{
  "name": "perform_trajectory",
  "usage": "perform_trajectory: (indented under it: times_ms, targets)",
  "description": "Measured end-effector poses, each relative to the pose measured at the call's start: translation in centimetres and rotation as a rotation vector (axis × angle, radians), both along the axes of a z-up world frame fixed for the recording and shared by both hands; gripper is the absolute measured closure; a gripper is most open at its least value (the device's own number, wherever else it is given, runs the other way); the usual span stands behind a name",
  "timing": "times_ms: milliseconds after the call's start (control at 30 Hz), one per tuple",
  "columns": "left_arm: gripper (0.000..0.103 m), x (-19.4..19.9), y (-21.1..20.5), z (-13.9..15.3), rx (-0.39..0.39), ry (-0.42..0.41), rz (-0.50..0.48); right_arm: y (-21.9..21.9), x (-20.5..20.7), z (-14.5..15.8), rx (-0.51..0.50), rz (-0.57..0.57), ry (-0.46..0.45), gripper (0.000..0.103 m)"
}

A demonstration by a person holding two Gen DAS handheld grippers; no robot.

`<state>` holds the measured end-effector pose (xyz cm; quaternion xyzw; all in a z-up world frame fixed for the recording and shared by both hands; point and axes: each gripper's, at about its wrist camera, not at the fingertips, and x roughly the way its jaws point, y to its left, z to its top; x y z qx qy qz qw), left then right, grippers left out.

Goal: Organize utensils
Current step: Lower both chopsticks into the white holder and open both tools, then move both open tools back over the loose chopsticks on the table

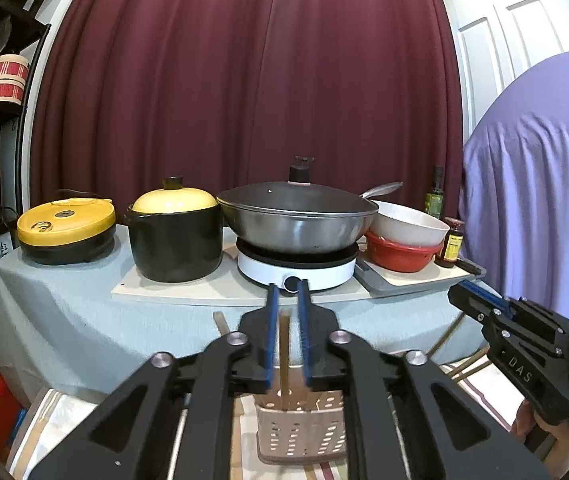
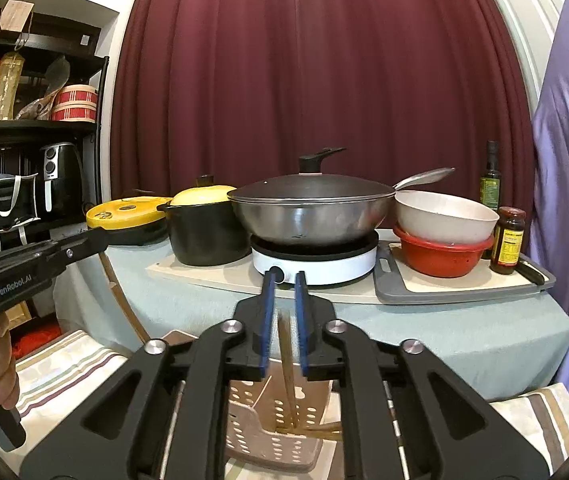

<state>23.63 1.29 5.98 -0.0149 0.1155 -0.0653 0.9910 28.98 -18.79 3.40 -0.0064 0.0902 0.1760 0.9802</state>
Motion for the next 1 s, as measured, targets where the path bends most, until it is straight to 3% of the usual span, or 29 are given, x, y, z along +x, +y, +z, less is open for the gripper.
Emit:
perform_trajectory:
  times_ms: [67, 100, 367, 533, 1000]
  targets:
    - [0.068, -0.6, 0.1, 0.0, 0.002, -0.006, 0.006, -0.1, -0.8, 0.2, -0.003, -0.009, -0.012, 0.077]
    - [0.066, -0.9, 0.1, 0.0, 0.0, -0.009, 0.004, -0.1, -1.3, 0.2, -0.008, -0.012, -0.015, 0.077]
    - [0.064, -4.4, 0.3, -0.2, 0.016, -0.009, 0.017, -0.9, -5.8, 1.2, -0.028, -0.031, -0.041, 0.076]
    - [0.059, -7.9, 0.2, -0.9, 0.024, -0.021, 0.048, -1.8, -9.8, 0.8, -0.028, -0.049, -0.042, 0.068]
    - [0.059, -16.0, -0.6, -8.1, 0.053, 0.077, 0.101, -3.1, -20.6, -8.3, -0.087, -0.094, 0.066, 0.068]
